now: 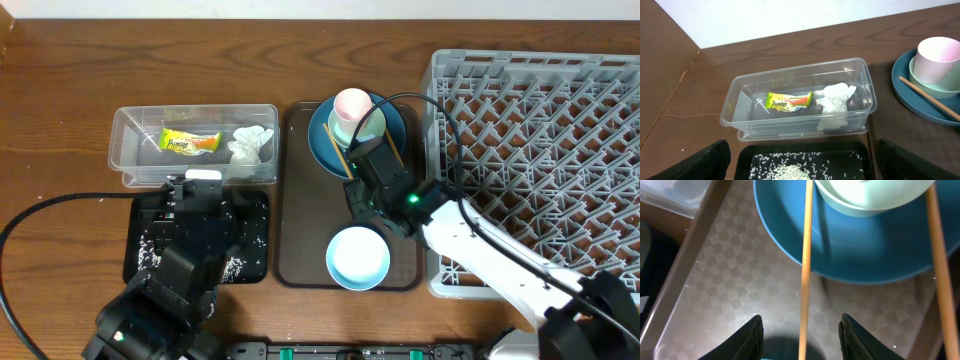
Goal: Sort waste into correct bins and load items into the dishwasher rack
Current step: 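Move the right gripper over the chopsticks on the teal plate and grasp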
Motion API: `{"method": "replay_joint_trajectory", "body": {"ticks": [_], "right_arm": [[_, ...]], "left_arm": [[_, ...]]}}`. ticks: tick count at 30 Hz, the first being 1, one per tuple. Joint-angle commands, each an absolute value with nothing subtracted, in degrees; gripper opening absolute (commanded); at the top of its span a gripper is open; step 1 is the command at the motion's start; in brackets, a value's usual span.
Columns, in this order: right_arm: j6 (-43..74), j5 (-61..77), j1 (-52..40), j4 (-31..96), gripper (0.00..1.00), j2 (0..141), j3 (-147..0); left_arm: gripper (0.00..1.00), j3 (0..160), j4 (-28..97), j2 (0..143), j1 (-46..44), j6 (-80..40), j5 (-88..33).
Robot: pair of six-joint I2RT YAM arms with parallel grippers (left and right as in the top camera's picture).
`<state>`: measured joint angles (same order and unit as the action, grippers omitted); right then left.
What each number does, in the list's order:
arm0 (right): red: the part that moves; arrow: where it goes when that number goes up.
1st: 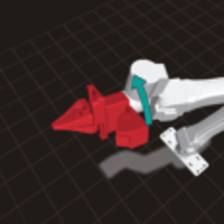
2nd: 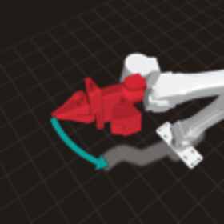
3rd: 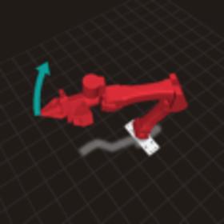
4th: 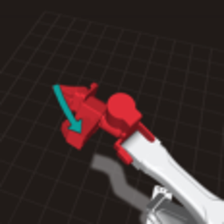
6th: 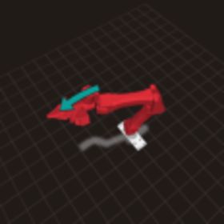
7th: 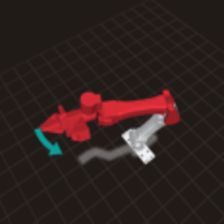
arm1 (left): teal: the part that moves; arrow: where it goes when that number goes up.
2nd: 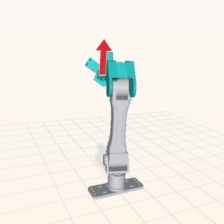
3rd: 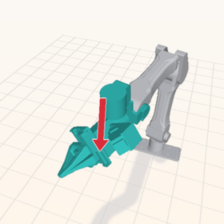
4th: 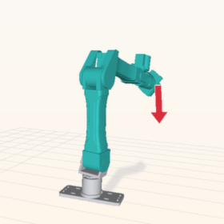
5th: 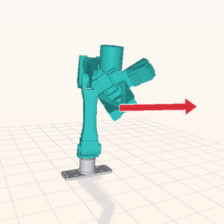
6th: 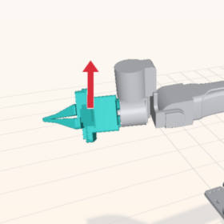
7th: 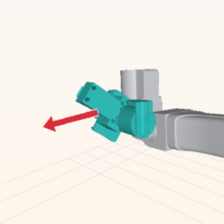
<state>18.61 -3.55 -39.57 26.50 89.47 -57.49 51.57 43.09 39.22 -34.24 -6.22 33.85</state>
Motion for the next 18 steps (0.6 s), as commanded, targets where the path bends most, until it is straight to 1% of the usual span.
{"method": "replay_joint_trajectory", "body": {"ticks": [1, 8, 11, 18], "right_arm": [[17.9, -4.3, -40.6, 25.9, 0.44, 91.7, -58.5], [17.9, -4.2, -40.6, 26.0, 0.33, 93.0, -58.5], [17.9, -3.8, -40.6, 26.3, 0.24, 93.0, -58.5], [18.0, -2.5, -40.6, 28.3, 0.22, 93.0, -58.4]], "left_arm": [[0.94, 53.3, 43.1, 39.2, -34.3, -7.2, 35.2], [0.94, 53.3, 43.0, 39.2, -34.3, -7.2, 35.2], [0.94, 53.3, 43.1, 39.2, -34.3, -7.2, 35.2], [0.94, 53.3, 43.1, 39.2, -34.3, -7.2, 35.2]]}}
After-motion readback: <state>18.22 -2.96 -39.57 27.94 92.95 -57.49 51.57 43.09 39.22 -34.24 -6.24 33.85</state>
